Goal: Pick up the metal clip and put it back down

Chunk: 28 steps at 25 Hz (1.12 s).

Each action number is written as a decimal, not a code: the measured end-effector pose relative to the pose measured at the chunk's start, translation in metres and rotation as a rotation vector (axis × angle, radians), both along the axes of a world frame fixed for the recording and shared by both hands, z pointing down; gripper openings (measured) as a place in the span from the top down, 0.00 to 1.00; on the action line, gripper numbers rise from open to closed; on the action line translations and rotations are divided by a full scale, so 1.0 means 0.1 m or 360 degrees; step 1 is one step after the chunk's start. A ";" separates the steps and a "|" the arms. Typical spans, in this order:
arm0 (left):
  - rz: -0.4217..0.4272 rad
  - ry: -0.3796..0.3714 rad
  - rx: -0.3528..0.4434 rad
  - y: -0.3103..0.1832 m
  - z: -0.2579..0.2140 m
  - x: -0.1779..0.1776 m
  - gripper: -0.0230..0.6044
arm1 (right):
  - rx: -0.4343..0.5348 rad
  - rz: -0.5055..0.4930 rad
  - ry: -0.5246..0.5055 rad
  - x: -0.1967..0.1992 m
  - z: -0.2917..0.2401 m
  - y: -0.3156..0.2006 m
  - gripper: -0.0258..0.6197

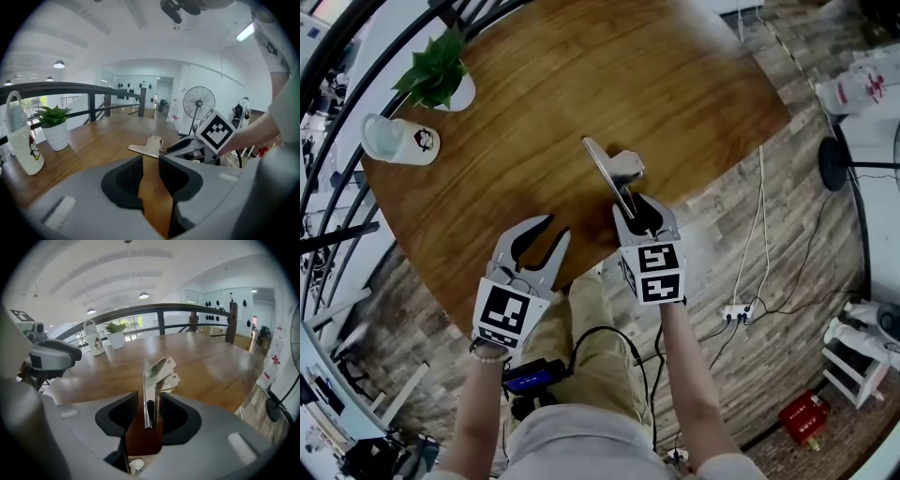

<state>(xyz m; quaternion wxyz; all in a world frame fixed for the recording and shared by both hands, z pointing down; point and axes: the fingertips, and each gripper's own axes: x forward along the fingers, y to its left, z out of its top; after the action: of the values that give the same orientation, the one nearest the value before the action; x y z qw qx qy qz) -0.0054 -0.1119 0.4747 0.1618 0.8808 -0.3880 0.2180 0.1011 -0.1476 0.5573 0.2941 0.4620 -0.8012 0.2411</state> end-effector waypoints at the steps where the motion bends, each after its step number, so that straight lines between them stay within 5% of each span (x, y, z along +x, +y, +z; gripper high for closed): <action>1: 0.0001 0.0002 0.0002 -0.01 0.00 0.00 0.81 | -0.0006 -0.0002 0.0010 -0.01 0.01 -0.01 0.72; 7: 0.0002 0.0001 0.0005 -0.04 0.00 -0.03 0.81 | -0.0022 0.0009 0.0054 -0.01 0.07 -0.03 0.81; 28: 0.0122 -0.0043 0.0038 -0.22 0.07 0.06 0.79 | -0.0069 -0.0031 -0.0070 -0.06 0.03 0.02 0.88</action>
<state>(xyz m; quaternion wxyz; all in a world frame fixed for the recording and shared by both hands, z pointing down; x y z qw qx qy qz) 0.0007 -0.1339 0.4817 0.1376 0.8938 -0.3586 0.2315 0.0954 -0.1460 0.5605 0.2887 0.4423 -0.8065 0.2656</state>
